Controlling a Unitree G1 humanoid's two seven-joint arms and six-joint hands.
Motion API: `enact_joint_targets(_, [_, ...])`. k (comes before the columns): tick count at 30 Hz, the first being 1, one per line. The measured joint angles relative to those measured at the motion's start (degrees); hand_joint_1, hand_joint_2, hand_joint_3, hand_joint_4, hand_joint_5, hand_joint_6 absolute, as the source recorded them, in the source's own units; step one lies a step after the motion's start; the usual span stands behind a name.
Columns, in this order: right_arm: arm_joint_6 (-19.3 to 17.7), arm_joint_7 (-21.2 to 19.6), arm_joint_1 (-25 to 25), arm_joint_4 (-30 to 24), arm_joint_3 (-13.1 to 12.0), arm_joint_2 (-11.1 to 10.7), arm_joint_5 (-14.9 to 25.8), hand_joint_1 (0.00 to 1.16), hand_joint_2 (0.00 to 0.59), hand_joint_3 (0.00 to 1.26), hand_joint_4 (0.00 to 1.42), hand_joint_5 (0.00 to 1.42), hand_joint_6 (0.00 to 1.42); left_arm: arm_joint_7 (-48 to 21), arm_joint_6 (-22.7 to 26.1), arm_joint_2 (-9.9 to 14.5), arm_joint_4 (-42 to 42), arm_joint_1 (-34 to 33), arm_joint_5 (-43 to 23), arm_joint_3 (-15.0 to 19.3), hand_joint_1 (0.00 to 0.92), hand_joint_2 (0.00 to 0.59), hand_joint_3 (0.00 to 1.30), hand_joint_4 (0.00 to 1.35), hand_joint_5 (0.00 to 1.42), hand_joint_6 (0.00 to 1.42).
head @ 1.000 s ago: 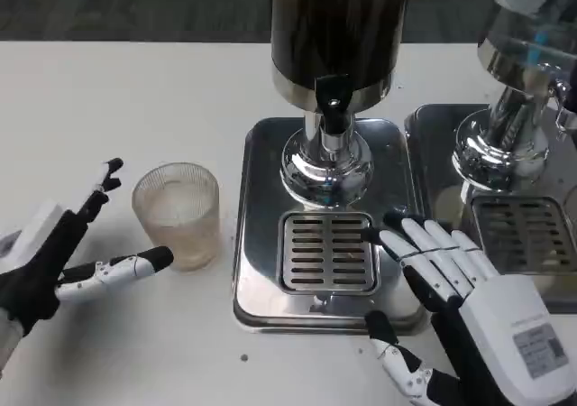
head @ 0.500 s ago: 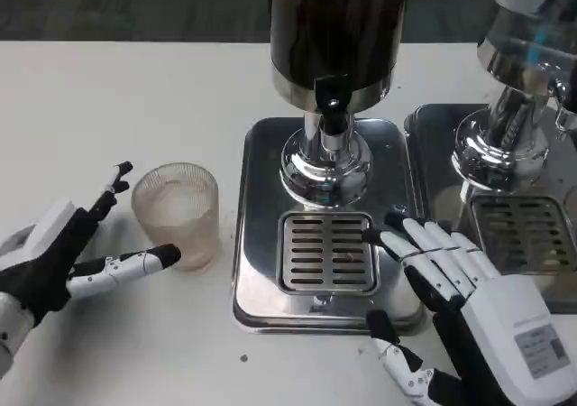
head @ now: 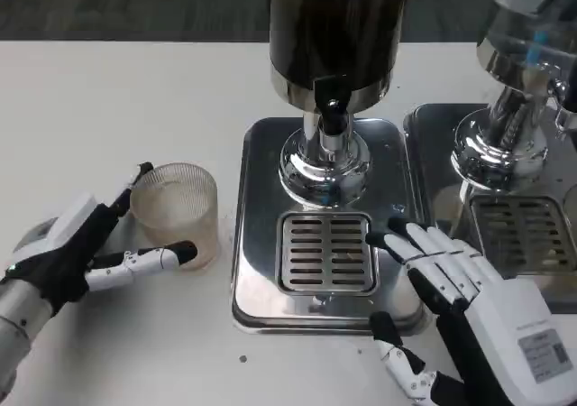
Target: Grasp the cup under the faucet to collect the drink, then remove the cup.
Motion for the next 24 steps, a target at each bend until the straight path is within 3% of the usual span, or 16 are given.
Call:
enact_joint_targets(14, [0.0, 0.0, 0.8, 0.0, -0.2, 0.9, 0.2, 0.29, 0.477, 0.22, 0.12, 0.15, 0.19, 0.0, -0.2, -0.5, 2.5, -2.7, 0.1, -2.1, 0.141, 0.001, 0.0, 0.0, 0.12, 0.11])
enact_joint_targets(24, [0.0, 0.0, 1.4, -0.3, -0.4, 1.7, 0.3, 0.29, 0.485, 0.23, 0.13, 0.16, 0.2, 2.3, 2.9, -1.9, 2.5, -3.8, 0.7, -3.4, 0.133, 0.001, 0.0, 0.0, 0.13, 0.11])
